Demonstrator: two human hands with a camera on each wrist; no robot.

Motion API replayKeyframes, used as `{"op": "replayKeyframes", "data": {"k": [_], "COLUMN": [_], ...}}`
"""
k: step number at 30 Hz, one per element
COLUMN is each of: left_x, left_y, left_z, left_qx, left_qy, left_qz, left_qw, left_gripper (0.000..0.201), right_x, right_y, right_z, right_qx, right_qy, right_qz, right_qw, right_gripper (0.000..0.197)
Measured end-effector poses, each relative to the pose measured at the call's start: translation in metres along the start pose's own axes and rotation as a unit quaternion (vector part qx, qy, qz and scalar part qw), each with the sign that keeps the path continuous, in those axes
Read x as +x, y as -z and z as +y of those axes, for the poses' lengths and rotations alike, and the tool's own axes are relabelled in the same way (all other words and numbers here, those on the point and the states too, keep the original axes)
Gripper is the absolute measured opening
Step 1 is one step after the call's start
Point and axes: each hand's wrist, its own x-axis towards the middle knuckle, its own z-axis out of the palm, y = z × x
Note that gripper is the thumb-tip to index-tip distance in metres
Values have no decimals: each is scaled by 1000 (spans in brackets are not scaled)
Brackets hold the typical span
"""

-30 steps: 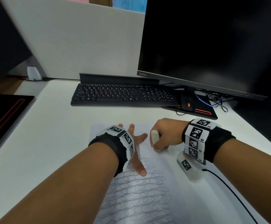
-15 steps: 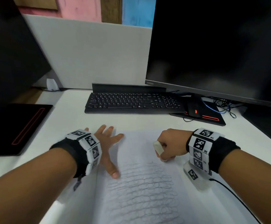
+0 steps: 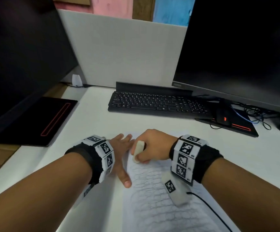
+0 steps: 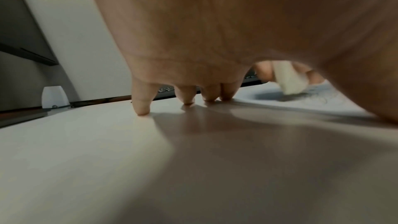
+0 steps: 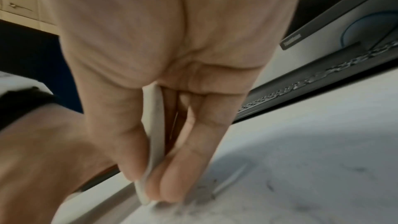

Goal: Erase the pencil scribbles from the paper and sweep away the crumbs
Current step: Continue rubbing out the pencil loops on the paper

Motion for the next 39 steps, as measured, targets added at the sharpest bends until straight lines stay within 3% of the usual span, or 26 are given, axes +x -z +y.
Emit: {"op": "replayKeyframes", "data": {"k": [6,11,15,19,24,28,33,37,39], "left_x": [-7,-16,-15,-22,-19,-22,-18,-12,-9], "left_y": [5,12,11,17,13,16,12,8,6], "left_z": [8,16,13,21,16,20,16,11,10], "left_qx": [0,26,-1,39,4,19,2,13,16], "left_qy": [-16,-30,-17,-32,-16,-22,-19,-4,-3], "left_qz": [-10,-11,-9,-10,-15,-15,2,1,8], "left_qw": [1000,999,1000,999,1000,999,1000,1000,1000], "left_gripper": [125,120,125,114,123,119,124,131,132], "right_x": [11,0,9,4,12,8,11,5,9], "right_y": [-7,-5,0,-7,2,-7,1,-5,1], "right_z": [-8,-15,-13,-17,-15,-20,-10,-15,-11], "right_qx": [-98,-90,-104,-84,-118,-110,-92,-96,-107], "right_qy": [8,24,11,19,4,22,-15,0,-13], "right_qz": [-8,-77,-41,-97,-39,-124,-36,-117,-73], "right_qw": [995,993,994,992,992,986,995,988,991], "right_gripper": [17,16,19,13,14,14,14,11,11]}}
